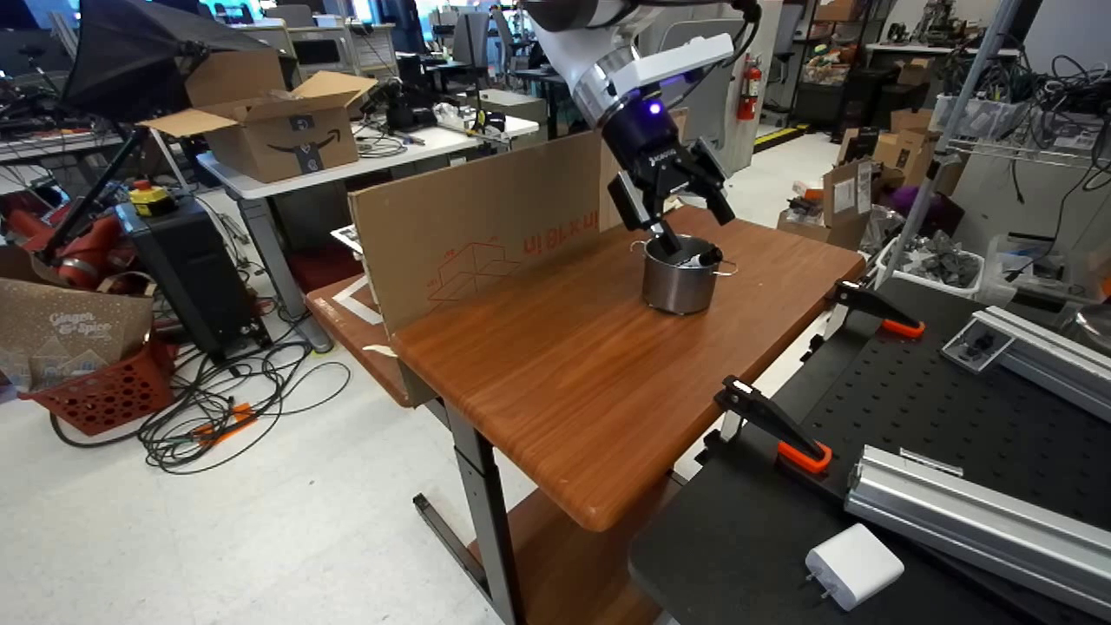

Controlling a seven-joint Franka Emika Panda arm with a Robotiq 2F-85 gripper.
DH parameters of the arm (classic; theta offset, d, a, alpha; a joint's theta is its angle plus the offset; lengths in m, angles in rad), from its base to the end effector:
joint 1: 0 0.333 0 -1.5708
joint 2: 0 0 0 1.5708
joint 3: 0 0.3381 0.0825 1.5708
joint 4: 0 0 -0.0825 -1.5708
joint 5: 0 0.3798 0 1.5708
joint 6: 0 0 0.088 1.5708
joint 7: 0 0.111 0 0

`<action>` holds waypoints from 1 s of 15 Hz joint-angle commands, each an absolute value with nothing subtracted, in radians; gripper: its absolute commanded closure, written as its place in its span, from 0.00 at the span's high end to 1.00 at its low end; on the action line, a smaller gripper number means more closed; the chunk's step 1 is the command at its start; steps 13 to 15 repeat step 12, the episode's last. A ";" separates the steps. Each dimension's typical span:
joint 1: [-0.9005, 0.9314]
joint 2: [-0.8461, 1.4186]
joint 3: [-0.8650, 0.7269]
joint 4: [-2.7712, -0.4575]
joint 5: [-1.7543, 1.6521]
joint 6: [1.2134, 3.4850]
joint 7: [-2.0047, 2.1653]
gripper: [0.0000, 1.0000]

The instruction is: Put the marker in the pot

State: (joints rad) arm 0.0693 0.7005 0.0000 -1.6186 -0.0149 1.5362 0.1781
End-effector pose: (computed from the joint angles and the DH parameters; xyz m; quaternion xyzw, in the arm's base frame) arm 0.5983 0.0398 0.1996 0.9231 -0.0477 -0.3777 0.0540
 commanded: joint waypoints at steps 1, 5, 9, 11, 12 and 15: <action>0.075 0.611 0.008 -1.687 -0.014 1.550 0.161 1.00; 0.079 0.607 0.008 -1.666 -0.014 1.534 0.176 1.00; 0.079 0.599 0.008 -1.687 -0.014 1.539 0.177 1.00; 0.079 0.599 0.008 -1.687 -0.014 1.539 0.177 1.00; 0.079 0.599 0.008 -1.687 -0.014 1.539 0.177 1.00; 0.079 0.599 0.008 -1.687 -0.014 1.539 0.177 1.00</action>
